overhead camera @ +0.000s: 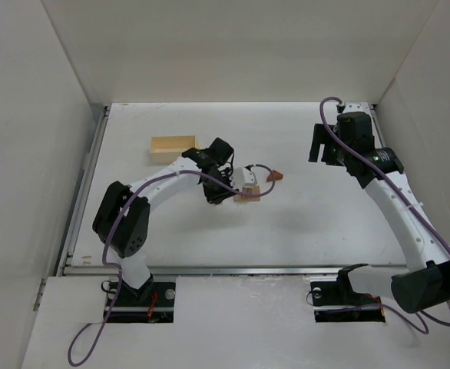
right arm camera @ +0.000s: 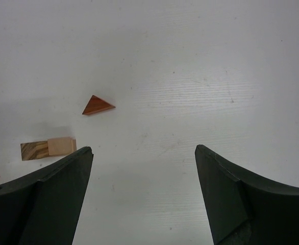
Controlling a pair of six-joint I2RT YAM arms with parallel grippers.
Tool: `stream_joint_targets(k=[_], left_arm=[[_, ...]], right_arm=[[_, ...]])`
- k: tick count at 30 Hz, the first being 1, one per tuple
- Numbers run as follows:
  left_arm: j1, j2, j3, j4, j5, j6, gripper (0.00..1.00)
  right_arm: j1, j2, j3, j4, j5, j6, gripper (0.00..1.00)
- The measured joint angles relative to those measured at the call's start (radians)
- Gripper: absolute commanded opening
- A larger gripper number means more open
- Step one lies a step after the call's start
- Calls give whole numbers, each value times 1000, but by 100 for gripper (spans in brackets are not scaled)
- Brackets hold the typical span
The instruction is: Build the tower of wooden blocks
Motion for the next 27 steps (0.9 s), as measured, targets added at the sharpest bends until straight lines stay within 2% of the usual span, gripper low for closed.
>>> stream_joint_targets(k=[6, 11, 20, 27], left_arm=[[-1, 7, 162, -100, 75, 215, 0], [-15, 95, 297, -145, 103, 306, 0], [-36, 196, 324, -185, 108, 353, 0], [-48, 223, 349, -156, 87, 274, 0]], right_arm=[[-1, -19, -15, 13, 2, -8, 87], [-1, -29, -29, 18, 5, -12, 87], [-1, -50, -32, 21, 13, -18, 87], [-1, -53, -32, 22, 17, -26, 87]])
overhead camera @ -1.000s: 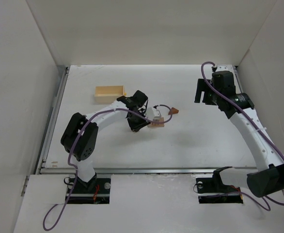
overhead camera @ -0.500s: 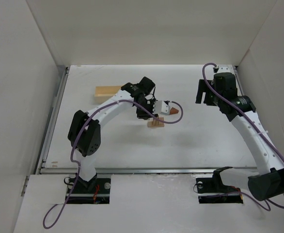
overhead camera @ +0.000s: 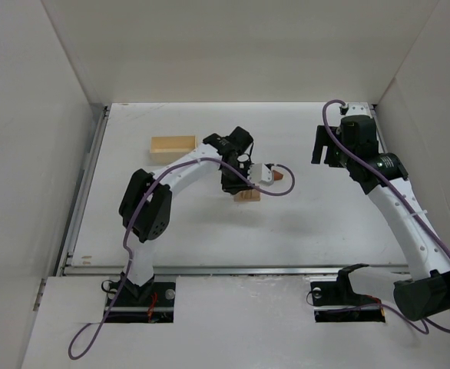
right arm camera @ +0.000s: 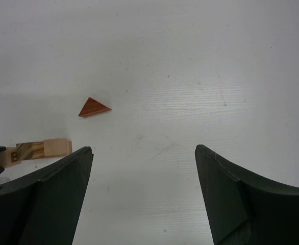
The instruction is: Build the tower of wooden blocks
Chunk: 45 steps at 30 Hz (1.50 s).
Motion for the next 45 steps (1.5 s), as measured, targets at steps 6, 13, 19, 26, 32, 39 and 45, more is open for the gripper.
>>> stream_joint_targets(k=[6, 13, 19, 26, 32, 39, 45], left_arm=[[-19, 5, 3, 42, -18, -80, 0], [-26, 18, 0, 72, -41, -133, 0], [-27, 40, 0, 72, -68, -139, 0], [-27, 84, 3, 66, -81, -140, 0], [-34, 84, 5, 66, -90, -140, 0], [-35, 84, 5, 65, -91, -140, 0], [-35, 84, 26, 66, -90, -140, 0]], right_arm=[[0, 0, 0, 0, 7, -8, 87], [0, 0, 0, 2, 8, -11, 87], [0, -3, 0, 3, 8, -12, 87], [0, -8, -16, 6, 8, -14, 87], [0, -10, -17, 6, 8, -16, 87], [0, -16, -17, 6, 8, -19, 87], [0, -16, -17, 6, 8, -19, 87]])
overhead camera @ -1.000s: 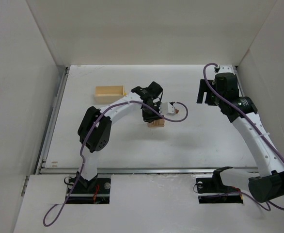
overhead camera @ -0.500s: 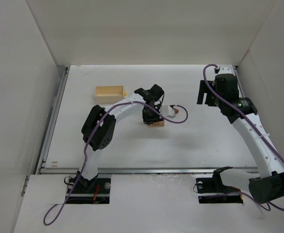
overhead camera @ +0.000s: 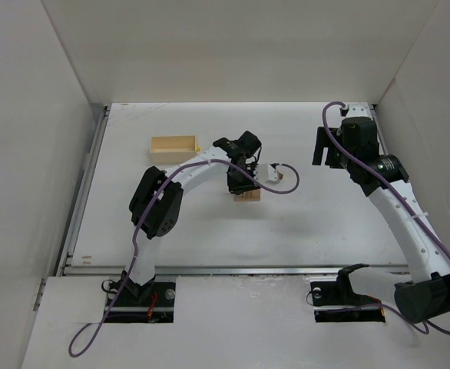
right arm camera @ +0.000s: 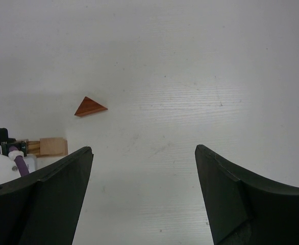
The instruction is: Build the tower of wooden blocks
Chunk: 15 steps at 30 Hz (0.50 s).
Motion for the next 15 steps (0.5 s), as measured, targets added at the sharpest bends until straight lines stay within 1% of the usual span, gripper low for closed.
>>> stream_joint_targets(k=[15], left_arm=[[0, 0, 14, 4, 11, 7, 0]], right_arm=[[0, 0, 0, 0, 0, 0, 87]])
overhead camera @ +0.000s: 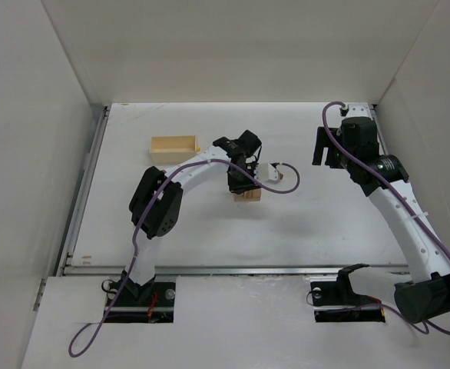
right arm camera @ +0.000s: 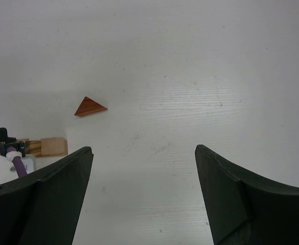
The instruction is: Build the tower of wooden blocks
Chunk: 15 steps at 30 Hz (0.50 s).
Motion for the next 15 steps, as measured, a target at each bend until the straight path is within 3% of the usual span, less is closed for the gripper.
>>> stream_joint_targets(k=[15], left_arm=[[-11, 7, 0, -7, 3, 1, 0]], right_arm=[[0, 0, 0, 0, 0, 0, 87]])
